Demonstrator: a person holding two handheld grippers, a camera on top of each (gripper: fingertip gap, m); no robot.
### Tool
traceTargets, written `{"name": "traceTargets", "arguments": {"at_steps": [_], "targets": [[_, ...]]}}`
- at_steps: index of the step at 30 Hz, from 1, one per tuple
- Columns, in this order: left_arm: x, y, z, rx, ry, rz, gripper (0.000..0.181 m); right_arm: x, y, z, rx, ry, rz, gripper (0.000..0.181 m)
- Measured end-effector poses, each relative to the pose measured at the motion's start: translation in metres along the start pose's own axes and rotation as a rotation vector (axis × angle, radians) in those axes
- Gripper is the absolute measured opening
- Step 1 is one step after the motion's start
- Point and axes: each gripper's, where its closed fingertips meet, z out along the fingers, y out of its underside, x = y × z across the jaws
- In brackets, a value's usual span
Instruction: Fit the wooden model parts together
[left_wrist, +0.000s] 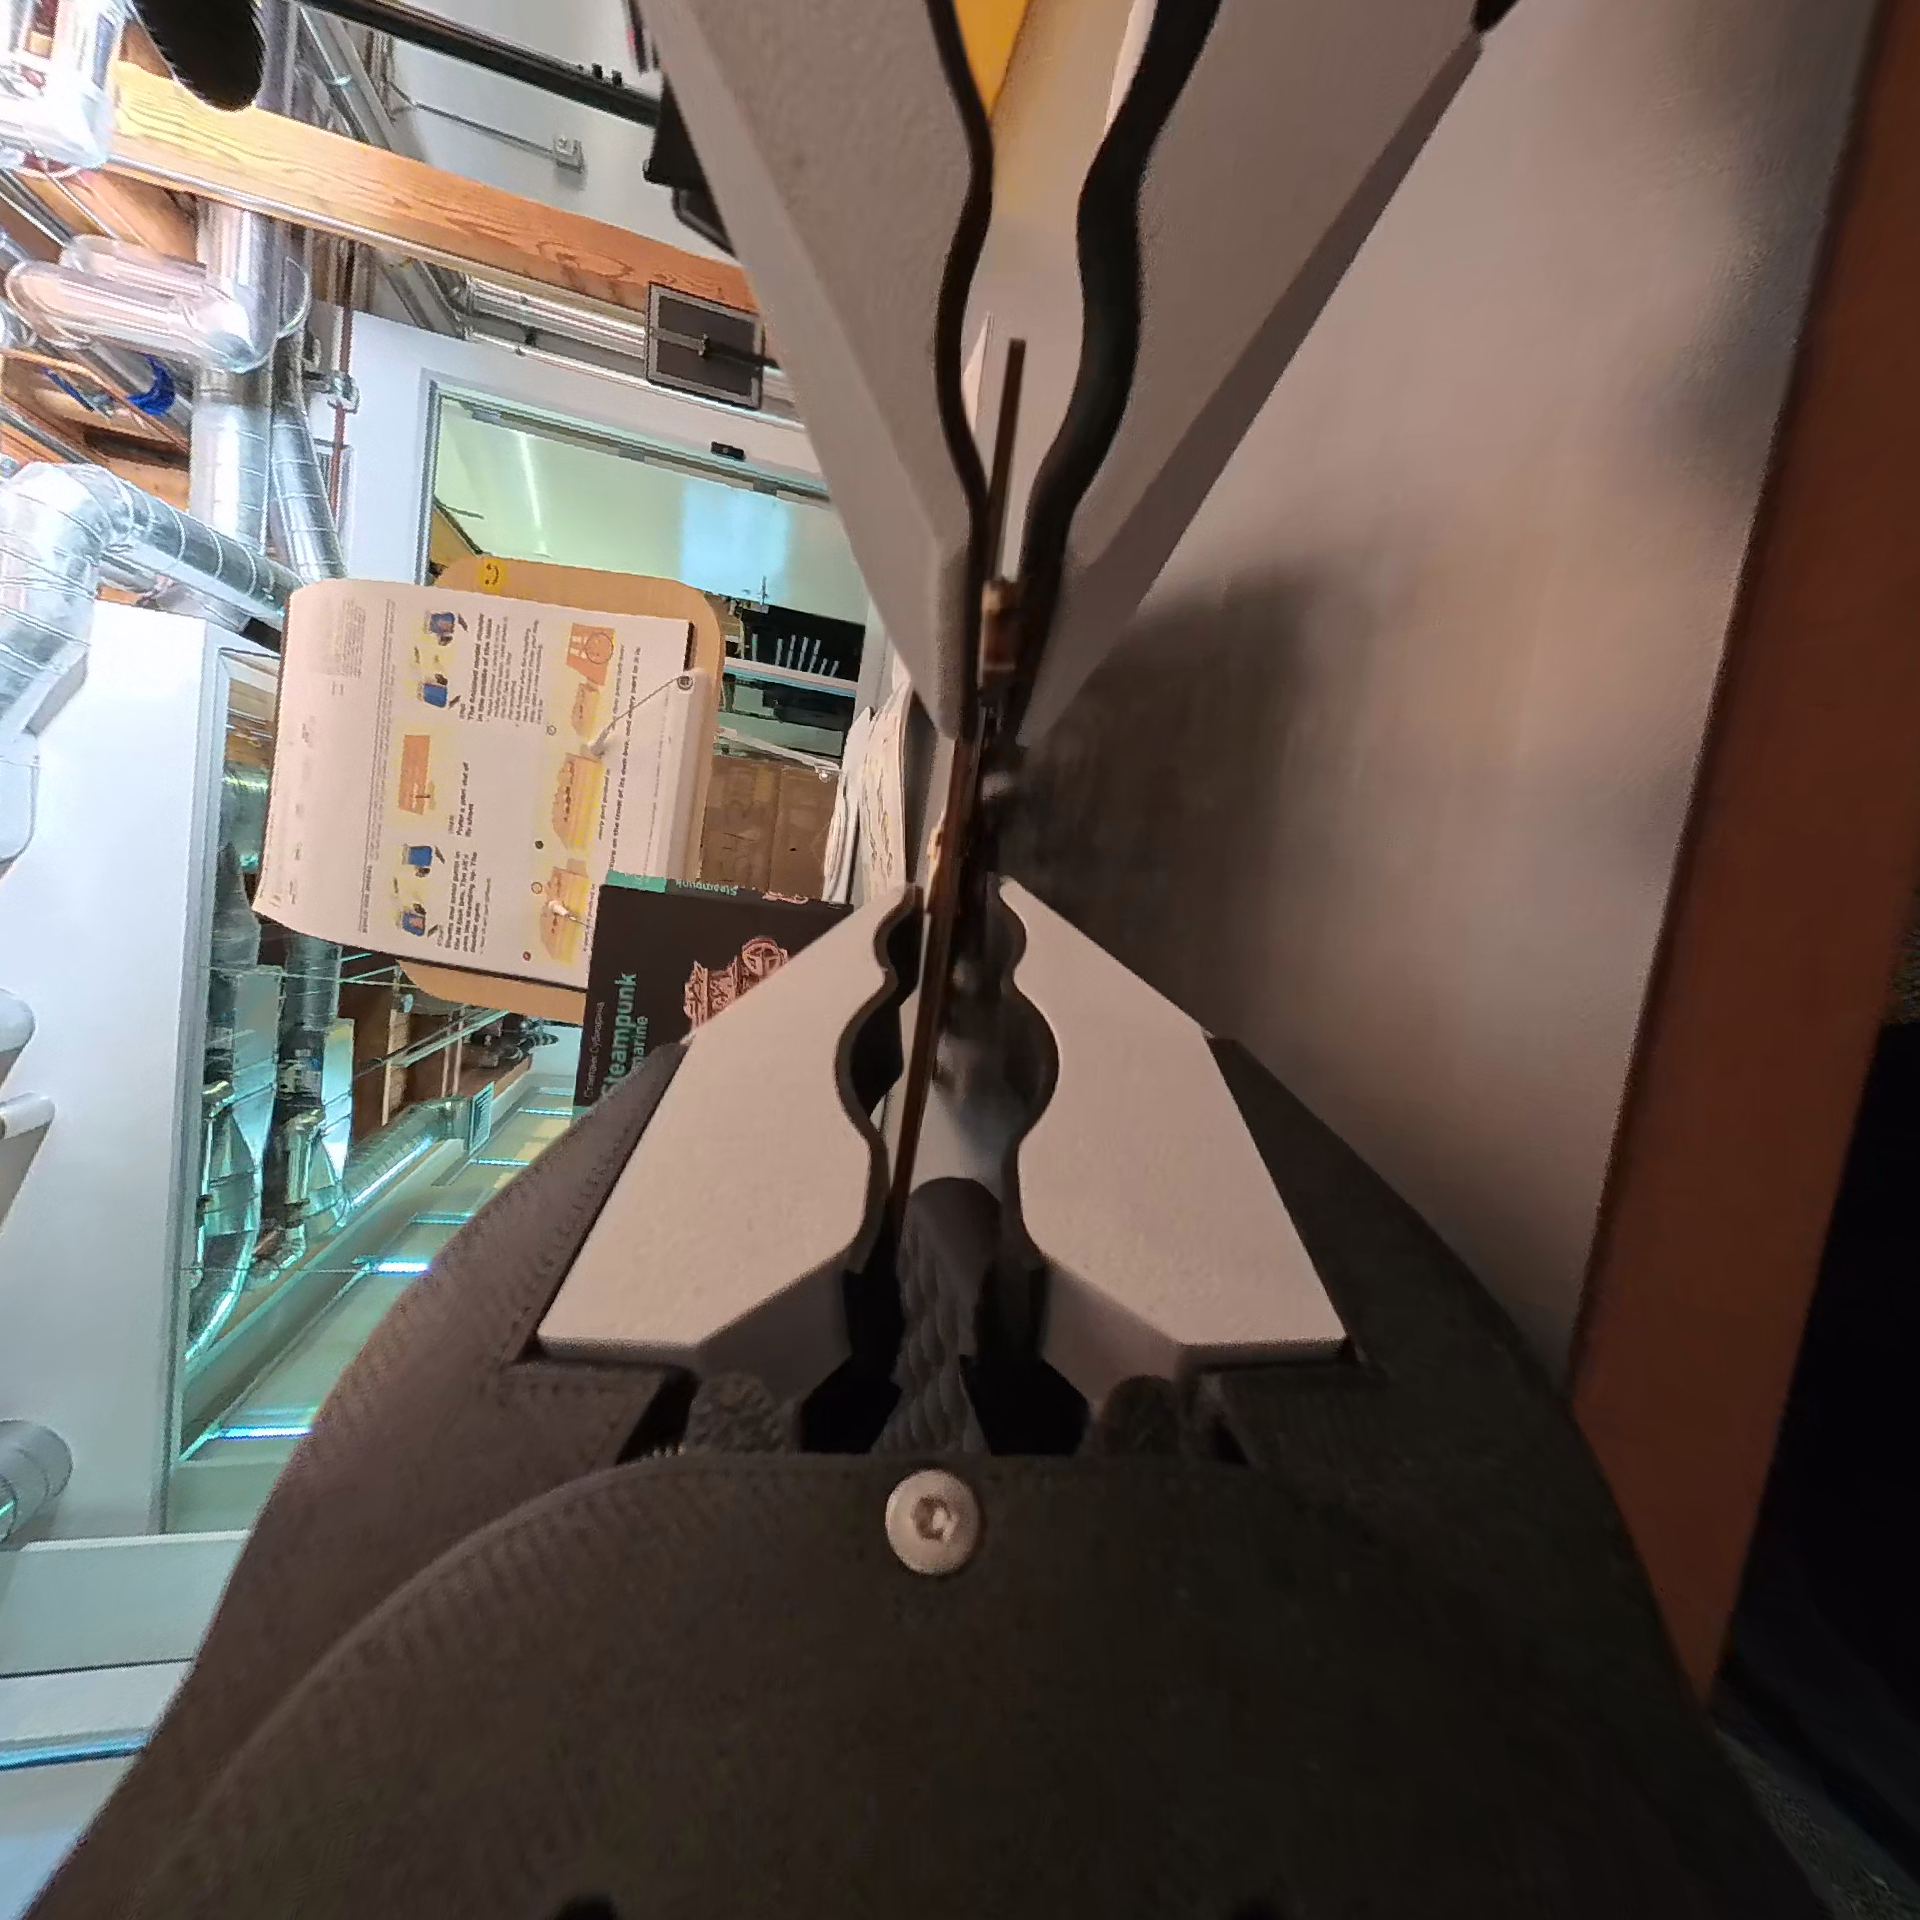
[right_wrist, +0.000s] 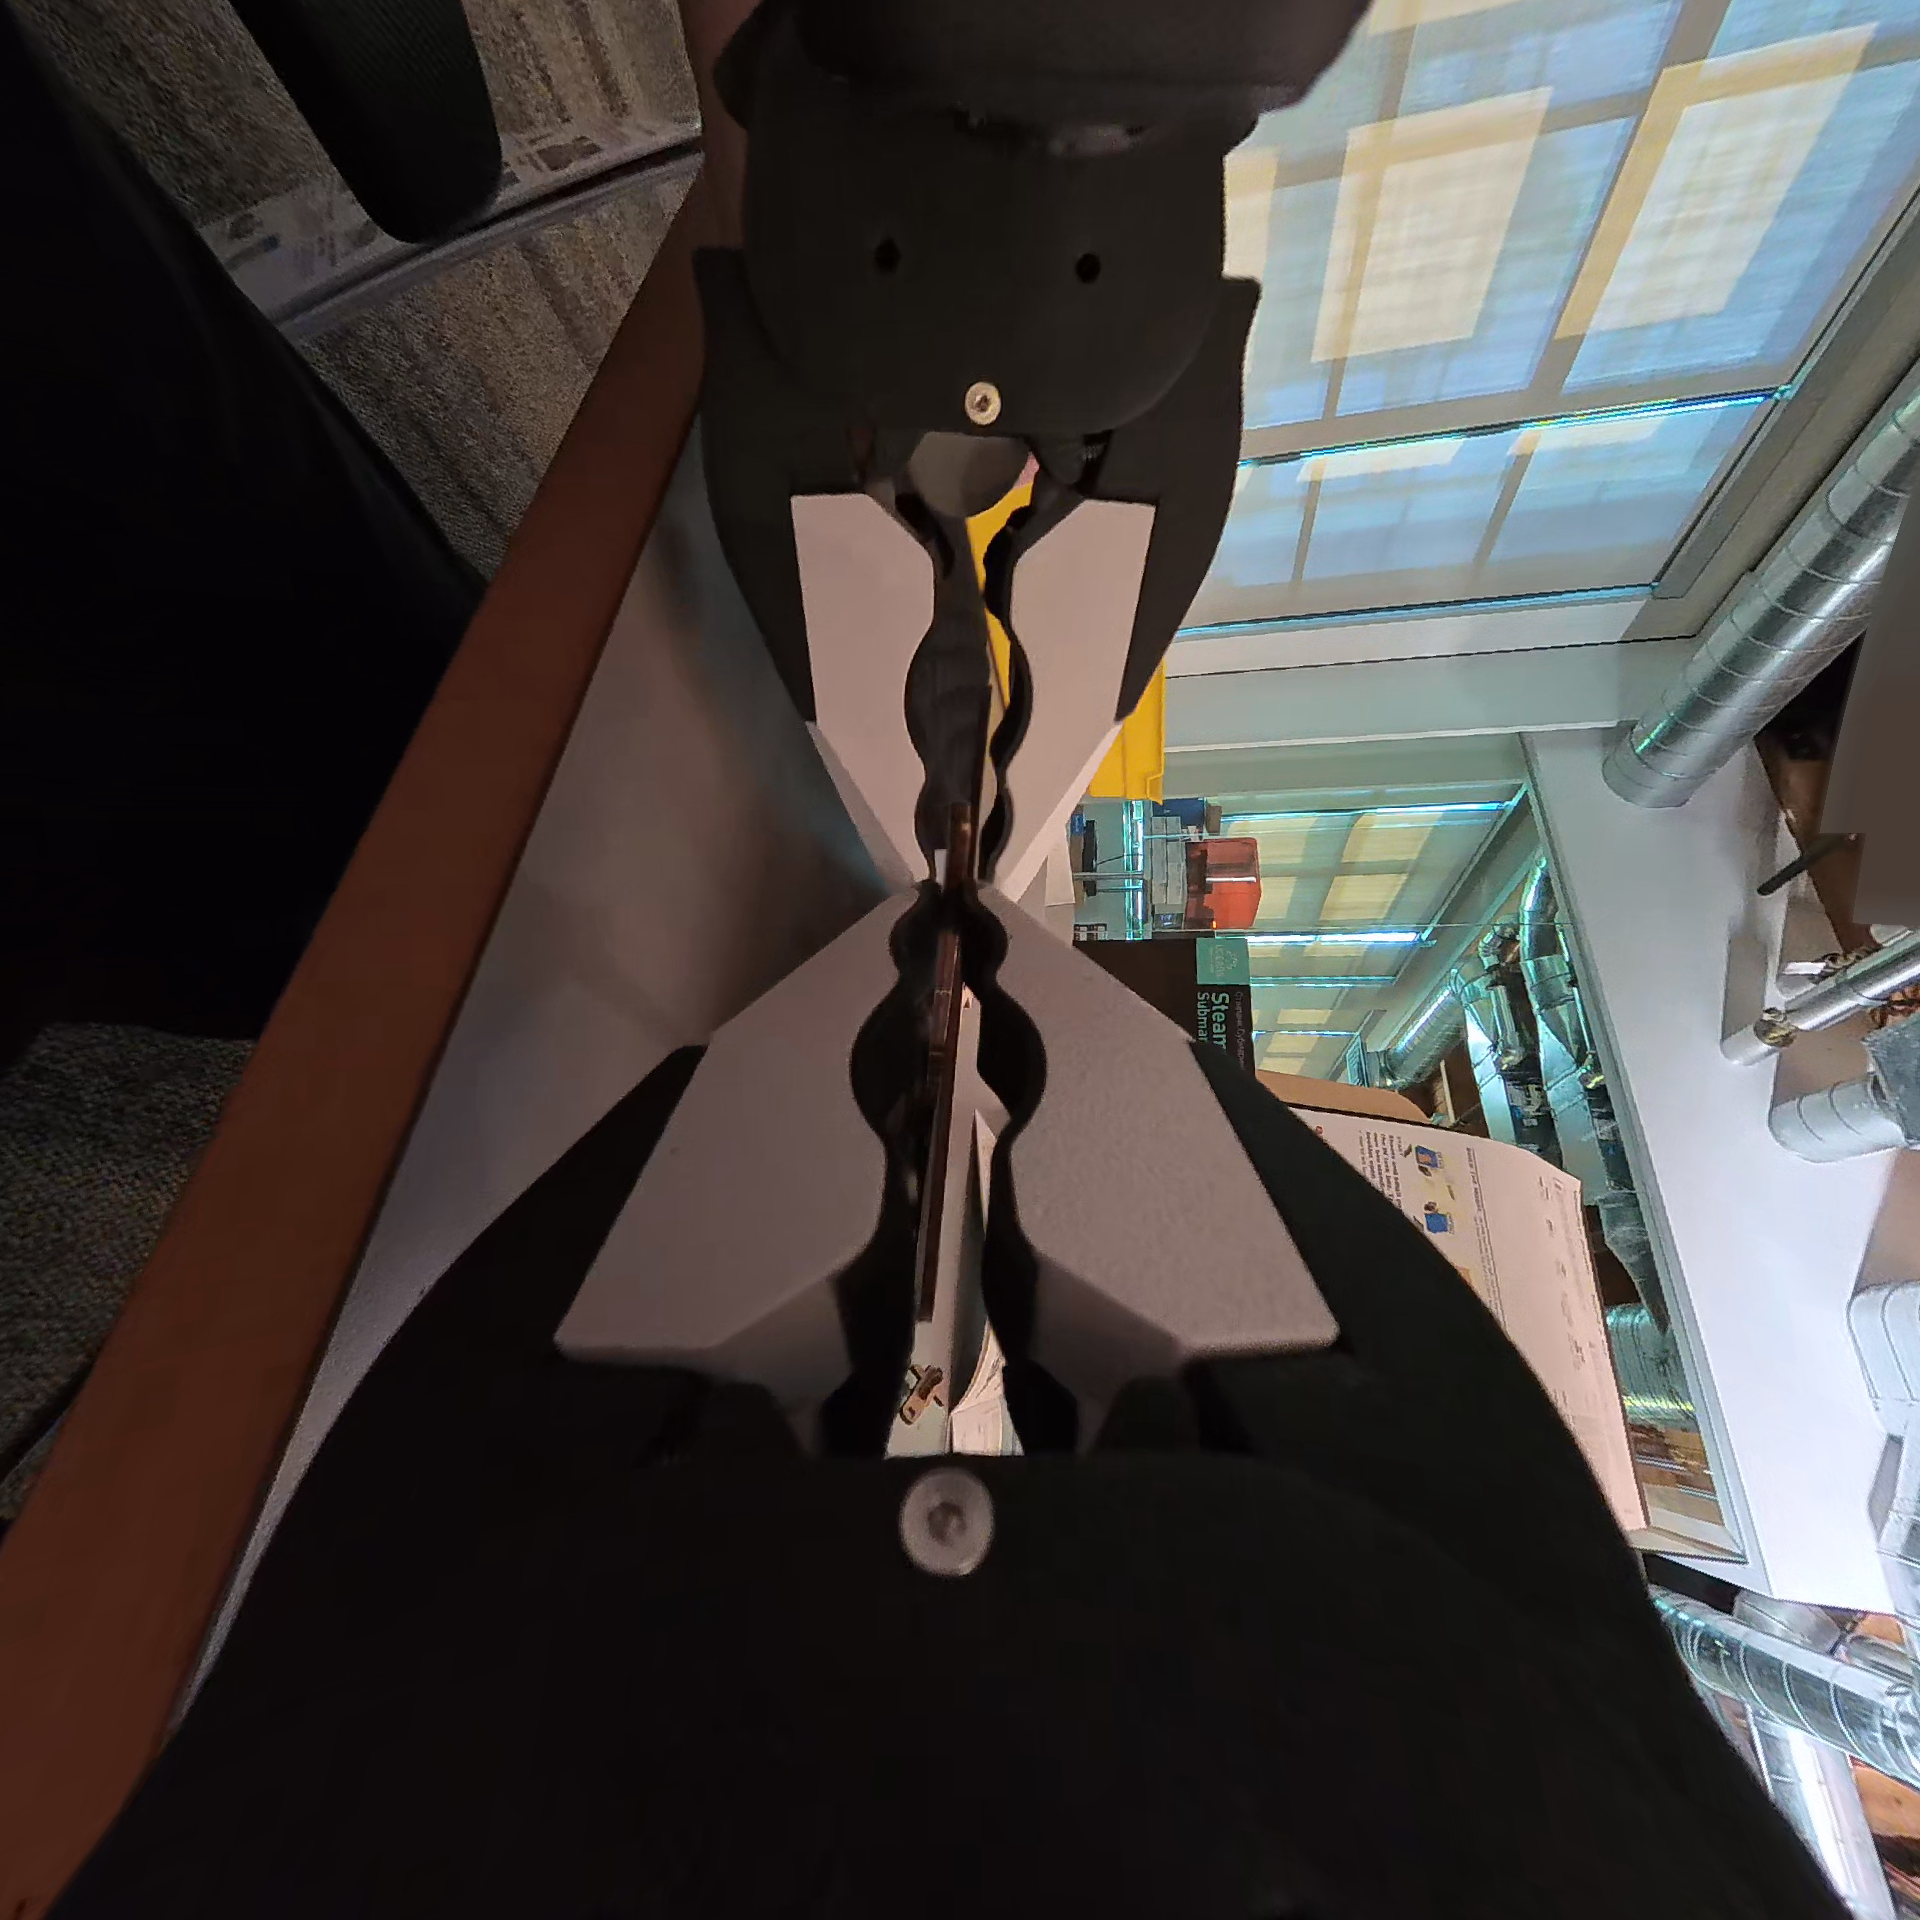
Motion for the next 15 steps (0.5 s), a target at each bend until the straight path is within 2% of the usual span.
{"name": "traceTargets", "arguments": {"at_steps": [3, 10, 15], "targets": [[-0.001, -0.002, 0.002, -0.002, -0.015, 0.012, 0.002, 0.0, 0.0, 0.0, -0.002, -0.004, 0.002, 0.002], [-0.003, 0.0, 0.004, -0.014, -0.028, 0.002, 0.001, 0.003, 0.001, 0.0, 0.001, 0.002, 0.045, 0.003], [0.002, 0.004, 0.007, -0.028, -0.006, 0.003, 0.0, 0.012, -0.021, -0.009, 0.107, -0.012, 0.243, 0.002]]}}
